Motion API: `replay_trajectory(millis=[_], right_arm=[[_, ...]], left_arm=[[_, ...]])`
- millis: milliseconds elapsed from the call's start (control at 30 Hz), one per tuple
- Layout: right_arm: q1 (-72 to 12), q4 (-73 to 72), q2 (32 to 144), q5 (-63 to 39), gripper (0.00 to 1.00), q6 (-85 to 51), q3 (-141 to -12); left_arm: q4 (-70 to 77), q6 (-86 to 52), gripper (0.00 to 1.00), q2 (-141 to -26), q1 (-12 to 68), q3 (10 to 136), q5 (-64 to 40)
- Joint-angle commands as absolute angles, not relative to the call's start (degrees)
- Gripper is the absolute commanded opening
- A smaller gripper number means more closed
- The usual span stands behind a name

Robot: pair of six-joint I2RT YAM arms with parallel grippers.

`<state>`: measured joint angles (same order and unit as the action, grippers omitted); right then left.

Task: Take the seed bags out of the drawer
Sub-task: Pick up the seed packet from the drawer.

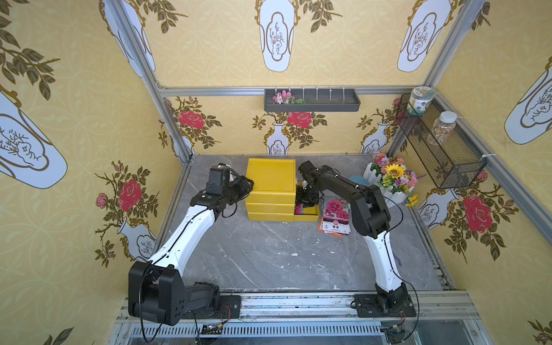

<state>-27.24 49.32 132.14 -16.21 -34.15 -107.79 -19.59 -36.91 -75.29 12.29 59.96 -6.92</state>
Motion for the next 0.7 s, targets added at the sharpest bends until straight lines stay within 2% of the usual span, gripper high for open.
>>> replay_trajectory(millis=[0, 167, 367, 500, 600, 667], right_arm=[[-27.4, 49.4, 132.6, -14.7, 0.37, -34.0, -107.9], [-27.5, 48.3, 132.9, -15.4, 0.36, -34.4, -107.1], [-27.1, 42.3, 132.4, -21.6, 0.17, -38.0, -103.6], [-26.4, 40.1, 130.4, -22.3, 0.06, -39.4, -101.3], [-25.7, 39.6, 127.9, -22.2, 0.00, -39.3, -100.2], [-25.1, 39.7, 126.2, -22.1, 0.00, -38.9, -99.7]], left_arm=[[-27.9, -35.5, 0.54, -76.2, 12.3, 59.2, -6.5], [-28.1, -35.6, 0.54, -76.1, 12.3, 59.0, -6.5], [-28.5, -35.5, 0.54, -76.0, 12.3, 59.2, -6.6], [-28.6, -35.5, 0.54, -75.7, 12.3, 59.0, -6.6], [-28.8, -35.5, 0.54, -75.7, 12.3, 59.1, -6.4], [-28.8, -35.5, 0.54, -75.5, 12.3, 59.1, -6.3]])
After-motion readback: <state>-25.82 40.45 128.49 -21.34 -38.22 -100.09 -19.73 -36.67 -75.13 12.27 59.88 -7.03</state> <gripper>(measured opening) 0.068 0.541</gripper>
